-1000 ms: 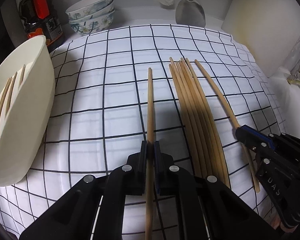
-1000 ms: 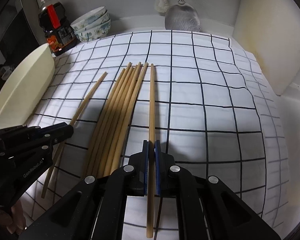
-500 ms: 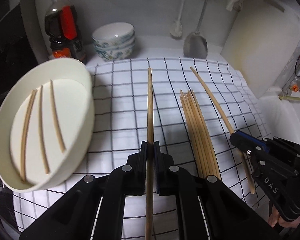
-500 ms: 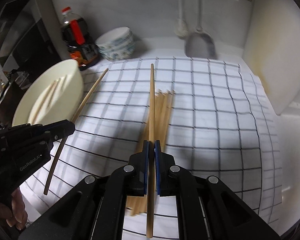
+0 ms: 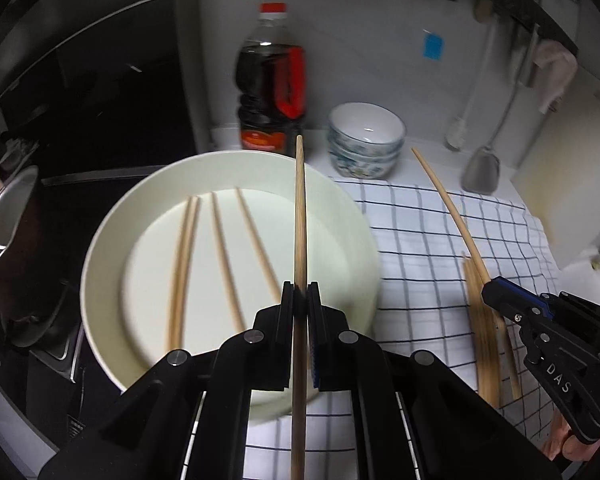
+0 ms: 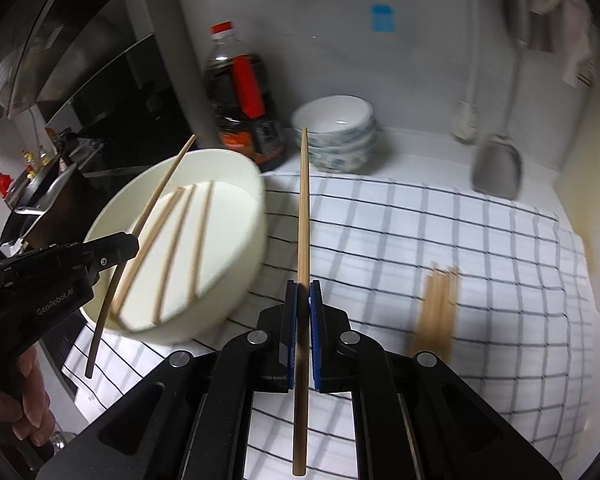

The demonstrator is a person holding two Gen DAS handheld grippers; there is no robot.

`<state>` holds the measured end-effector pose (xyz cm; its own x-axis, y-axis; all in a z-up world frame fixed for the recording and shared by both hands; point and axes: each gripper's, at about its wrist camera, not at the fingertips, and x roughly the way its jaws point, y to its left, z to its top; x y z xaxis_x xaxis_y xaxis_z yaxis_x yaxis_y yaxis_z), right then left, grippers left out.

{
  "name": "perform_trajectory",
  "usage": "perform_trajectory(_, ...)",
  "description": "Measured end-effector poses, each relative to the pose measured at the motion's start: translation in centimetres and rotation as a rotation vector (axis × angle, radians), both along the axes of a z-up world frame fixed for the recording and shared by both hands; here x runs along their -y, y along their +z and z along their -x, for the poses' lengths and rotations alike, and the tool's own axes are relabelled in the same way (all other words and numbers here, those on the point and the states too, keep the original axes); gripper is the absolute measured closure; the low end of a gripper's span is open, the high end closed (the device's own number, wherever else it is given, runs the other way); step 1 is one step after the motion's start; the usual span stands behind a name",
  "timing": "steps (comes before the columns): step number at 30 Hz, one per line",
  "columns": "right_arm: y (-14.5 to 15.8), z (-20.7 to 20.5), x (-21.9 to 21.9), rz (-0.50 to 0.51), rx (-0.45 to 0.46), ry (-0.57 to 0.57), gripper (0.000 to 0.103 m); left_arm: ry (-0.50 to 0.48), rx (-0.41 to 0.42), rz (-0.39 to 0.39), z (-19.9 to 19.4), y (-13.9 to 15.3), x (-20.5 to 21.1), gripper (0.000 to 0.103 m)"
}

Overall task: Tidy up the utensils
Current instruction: 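Carry both held chopsticks over the white basin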

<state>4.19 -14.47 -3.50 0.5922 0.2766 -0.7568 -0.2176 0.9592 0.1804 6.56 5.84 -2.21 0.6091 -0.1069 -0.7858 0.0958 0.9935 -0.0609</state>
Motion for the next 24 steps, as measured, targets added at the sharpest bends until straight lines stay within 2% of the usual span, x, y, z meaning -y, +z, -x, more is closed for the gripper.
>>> perform_trajectory(7, 0.4, -2.6, -5.1, -0.027, -0.013, 0.063, 0.097, 0.068, -0.010, 0.020, -1.9, -0.5, -5.0, 0.095)
perform_trajectory(14, -0.4, -5.6, -10.5, -0.036, -0.052, 0.127, 0.097, 0.123, -0.056, 0.037, -3.6, -2.6, -8.7, 0.095)
perform_trajectory(24, -3.5, -9.3, -15.4, -0.042, -0.168, 0.159, 0.097, 0.119, -0.119, 0.051, -6.4, -5.9, -10.2, 0.095)
